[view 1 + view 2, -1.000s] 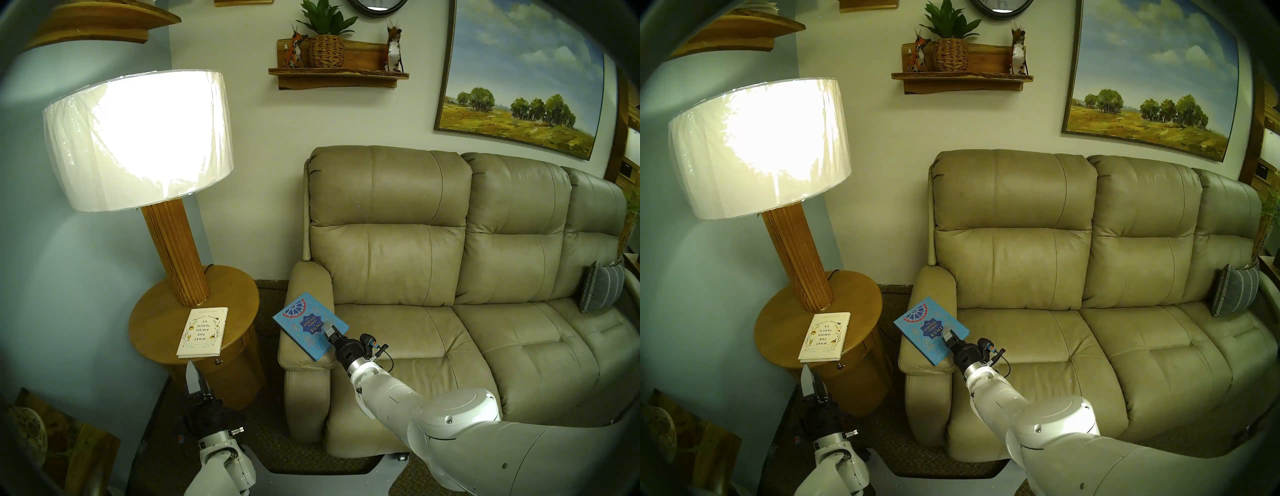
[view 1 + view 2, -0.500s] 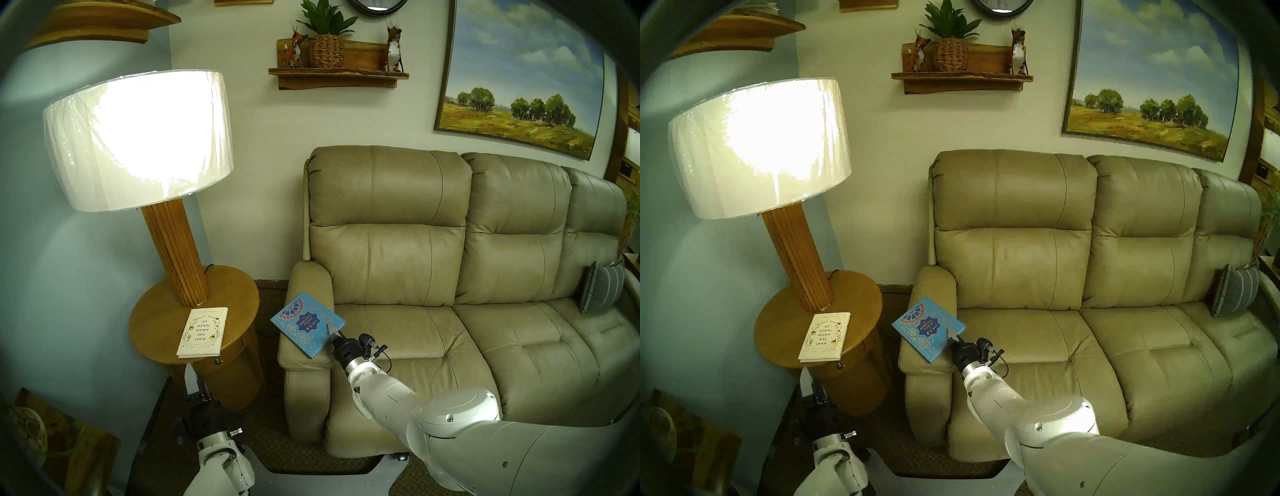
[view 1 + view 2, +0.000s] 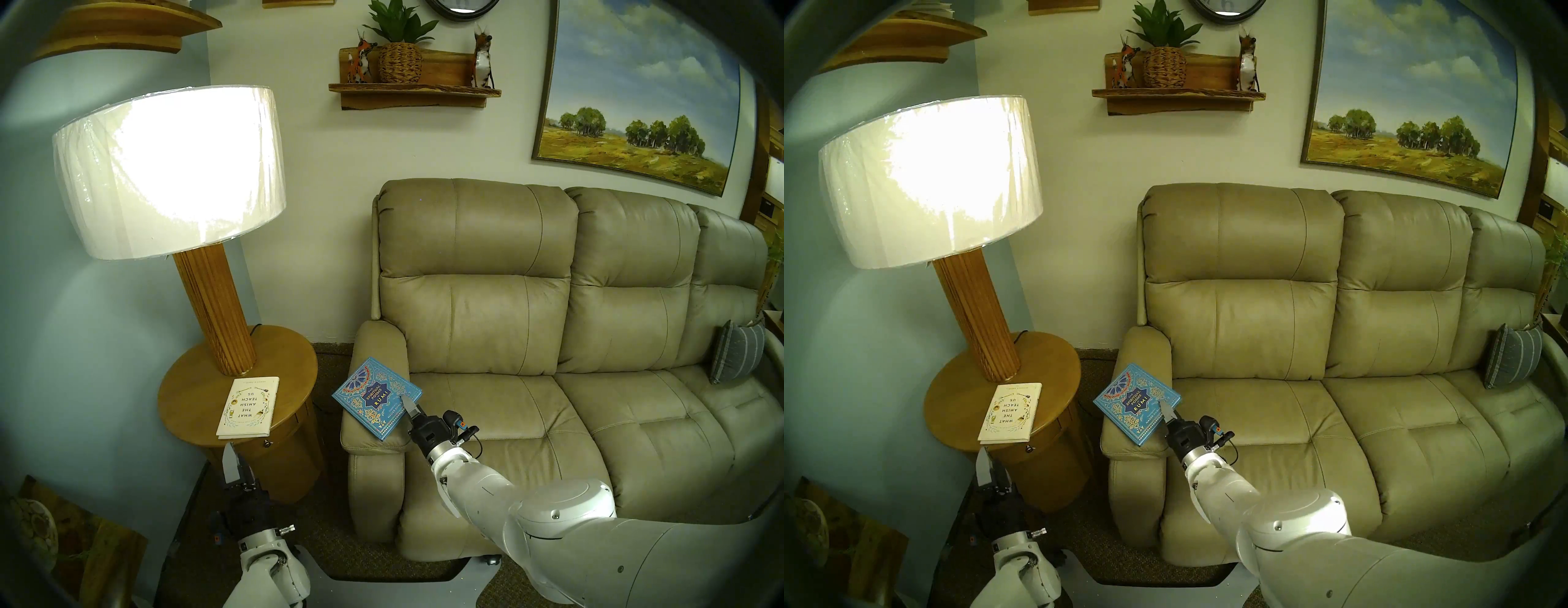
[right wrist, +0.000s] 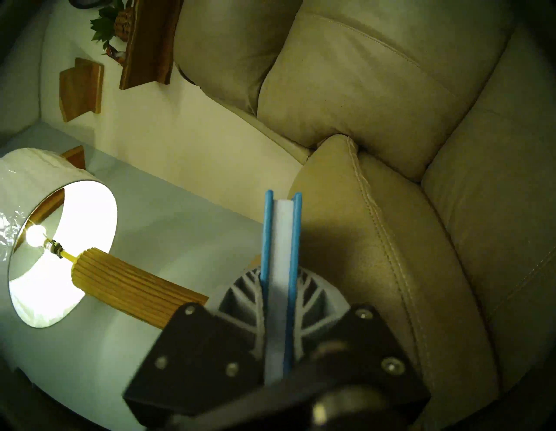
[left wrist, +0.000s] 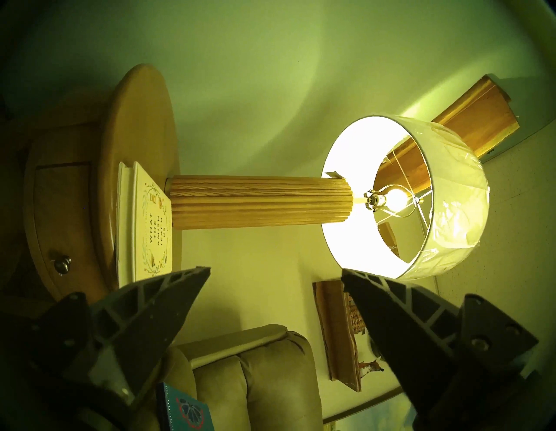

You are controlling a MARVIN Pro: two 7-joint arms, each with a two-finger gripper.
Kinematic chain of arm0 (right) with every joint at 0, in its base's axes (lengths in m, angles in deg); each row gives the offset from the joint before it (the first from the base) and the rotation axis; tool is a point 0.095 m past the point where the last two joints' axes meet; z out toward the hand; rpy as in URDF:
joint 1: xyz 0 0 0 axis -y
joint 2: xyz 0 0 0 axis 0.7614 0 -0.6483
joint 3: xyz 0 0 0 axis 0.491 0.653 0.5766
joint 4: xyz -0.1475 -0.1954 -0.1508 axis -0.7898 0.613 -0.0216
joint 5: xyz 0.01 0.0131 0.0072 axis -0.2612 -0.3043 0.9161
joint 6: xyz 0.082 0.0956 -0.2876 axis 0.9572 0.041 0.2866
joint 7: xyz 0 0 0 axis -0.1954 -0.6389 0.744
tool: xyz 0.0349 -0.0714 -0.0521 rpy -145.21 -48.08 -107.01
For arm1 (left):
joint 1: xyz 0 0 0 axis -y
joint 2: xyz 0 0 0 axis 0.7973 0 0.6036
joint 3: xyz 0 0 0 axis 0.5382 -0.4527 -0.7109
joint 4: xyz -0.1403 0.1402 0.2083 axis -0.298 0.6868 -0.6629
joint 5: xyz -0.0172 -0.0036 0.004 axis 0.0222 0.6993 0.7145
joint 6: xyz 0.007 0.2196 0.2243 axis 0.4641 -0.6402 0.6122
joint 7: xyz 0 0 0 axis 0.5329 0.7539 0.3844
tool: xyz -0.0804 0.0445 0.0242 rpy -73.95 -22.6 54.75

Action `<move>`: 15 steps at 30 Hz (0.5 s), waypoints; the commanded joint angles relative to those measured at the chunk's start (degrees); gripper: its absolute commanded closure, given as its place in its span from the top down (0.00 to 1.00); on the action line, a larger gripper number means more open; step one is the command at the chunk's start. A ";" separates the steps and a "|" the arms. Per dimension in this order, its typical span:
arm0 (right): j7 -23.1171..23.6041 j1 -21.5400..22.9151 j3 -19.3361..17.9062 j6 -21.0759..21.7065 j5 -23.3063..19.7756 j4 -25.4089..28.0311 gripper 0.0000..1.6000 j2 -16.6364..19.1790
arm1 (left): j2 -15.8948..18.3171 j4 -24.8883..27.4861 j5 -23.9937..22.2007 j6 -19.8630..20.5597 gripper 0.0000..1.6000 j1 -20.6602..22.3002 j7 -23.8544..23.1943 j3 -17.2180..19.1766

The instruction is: Move books from sofa to side table

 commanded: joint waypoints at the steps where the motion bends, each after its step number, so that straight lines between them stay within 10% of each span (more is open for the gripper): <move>1: 6.30 -0.09 0.03 3.16 -1.74 -0.05 0.00 -1.84 | -0.59 2.33 -0.11 1.22 1.00 -1.85 -0.14 -1.19; 15: 12.24 -0.33 0.03 13.35 -7.53 0.07 0.00 -2.82 | -0.15 2.15 -0.73 3.25 1.00 -2.86 1.71 -3.76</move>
